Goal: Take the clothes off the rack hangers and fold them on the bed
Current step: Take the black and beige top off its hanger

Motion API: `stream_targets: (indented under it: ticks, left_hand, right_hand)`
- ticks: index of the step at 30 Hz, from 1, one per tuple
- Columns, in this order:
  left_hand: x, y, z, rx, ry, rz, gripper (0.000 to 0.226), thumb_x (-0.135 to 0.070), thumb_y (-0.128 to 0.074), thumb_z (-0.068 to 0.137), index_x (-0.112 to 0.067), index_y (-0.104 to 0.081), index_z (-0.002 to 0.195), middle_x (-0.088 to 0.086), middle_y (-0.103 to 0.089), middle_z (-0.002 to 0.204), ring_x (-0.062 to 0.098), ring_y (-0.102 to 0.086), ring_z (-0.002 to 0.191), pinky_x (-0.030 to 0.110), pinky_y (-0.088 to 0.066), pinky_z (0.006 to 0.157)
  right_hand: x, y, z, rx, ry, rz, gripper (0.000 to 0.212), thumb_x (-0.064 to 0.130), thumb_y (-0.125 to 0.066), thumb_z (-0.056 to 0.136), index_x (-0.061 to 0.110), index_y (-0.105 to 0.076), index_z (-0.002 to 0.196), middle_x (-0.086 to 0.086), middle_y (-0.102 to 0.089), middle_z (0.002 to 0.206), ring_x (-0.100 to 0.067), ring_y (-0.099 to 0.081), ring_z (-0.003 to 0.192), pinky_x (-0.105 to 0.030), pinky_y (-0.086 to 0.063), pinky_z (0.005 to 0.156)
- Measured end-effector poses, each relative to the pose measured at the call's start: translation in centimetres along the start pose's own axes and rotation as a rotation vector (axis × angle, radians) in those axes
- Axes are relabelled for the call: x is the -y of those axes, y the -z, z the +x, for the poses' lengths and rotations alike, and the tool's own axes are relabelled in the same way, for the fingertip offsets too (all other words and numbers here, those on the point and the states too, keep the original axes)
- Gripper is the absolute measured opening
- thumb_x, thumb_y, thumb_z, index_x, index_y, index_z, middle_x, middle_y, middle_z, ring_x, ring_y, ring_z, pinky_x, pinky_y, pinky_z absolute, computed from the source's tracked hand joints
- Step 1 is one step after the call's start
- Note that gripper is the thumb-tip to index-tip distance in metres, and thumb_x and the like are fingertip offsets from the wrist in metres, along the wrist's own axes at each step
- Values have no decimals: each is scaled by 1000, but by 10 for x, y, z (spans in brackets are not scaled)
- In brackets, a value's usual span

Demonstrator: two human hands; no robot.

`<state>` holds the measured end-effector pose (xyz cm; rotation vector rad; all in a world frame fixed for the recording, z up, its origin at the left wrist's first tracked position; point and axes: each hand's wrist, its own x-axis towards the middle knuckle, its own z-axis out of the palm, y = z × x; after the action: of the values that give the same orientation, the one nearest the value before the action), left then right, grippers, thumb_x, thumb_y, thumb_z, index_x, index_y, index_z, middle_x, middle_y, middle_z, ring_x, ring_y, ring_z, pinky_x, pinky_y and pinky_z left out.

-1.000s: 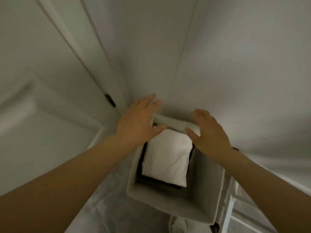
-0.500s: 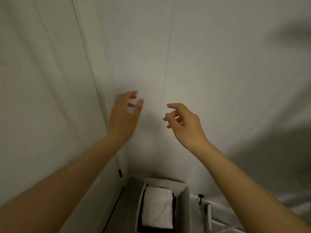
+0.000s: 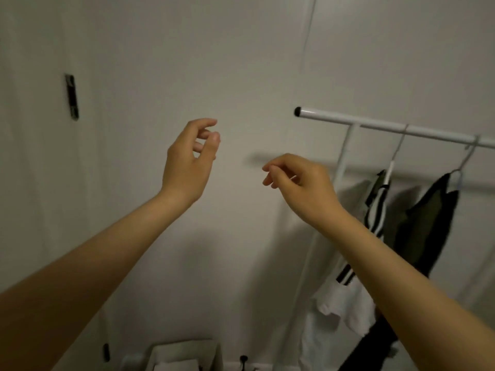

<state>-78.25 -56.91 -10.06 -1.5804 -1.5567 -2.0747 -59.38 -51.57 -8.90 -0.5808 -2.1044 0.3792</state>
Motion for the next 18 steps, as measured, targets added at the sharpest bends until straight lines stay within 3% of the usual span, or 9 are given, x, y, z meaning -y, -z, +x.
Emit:
stream_targets:
  ticks: [3, 7, 12, 18]
  left_hand:
    - [-50, -33, -22, 51, -19, -52, 18, -24, -44, 97, -27, -54, 112, -1, -61, 98, 12, -56, 77, 9, -42, 61]
    - [-94, -82, -53, 159, 10, -68, 16, -29, -46, 96, -31, -54, 110, 1, -63, 100, 15, -58, 77, 23, -44, 65]
    - [-131, -134, -90, 240, 18, -93, 15, -29, -47, 96, -29, -56, 108, 1, -62, 97, 16, -58, 80, 24, -44, 68]
    - [-153, -193, -98, 339, -37, -38, 14, -31, -48, 95, -31, -59, 103, -2, -65, 98, 20, -61, 85, 32, -50, 76]
  right_hand:
    - [3, 69, -36, -47, -25, -46, 16, 18, -52, 93, 21, -67, 90, 15, -67, 75, -5, -64, 76, -28, -53, 73]
    - [-4, 152, -88, -74, -79, -131, 15, 19, -51, 93, 25, -65, 91, 16, -67, 75, -6, -65, 76, -32, -55, 75]
    - [-22, 234, -138, -148, -199, -213, 15, 21, -51, 93, 28, -64, 91, 15, -67, 73, -5, -65, 75, -34, -55, 77]
    - [-54, 291, -172, -239, -348, -181, 18, 17, -50, 93, 30, -63, 89, 6, -70, 74, -8, -66, 69, -30, -53, 69]
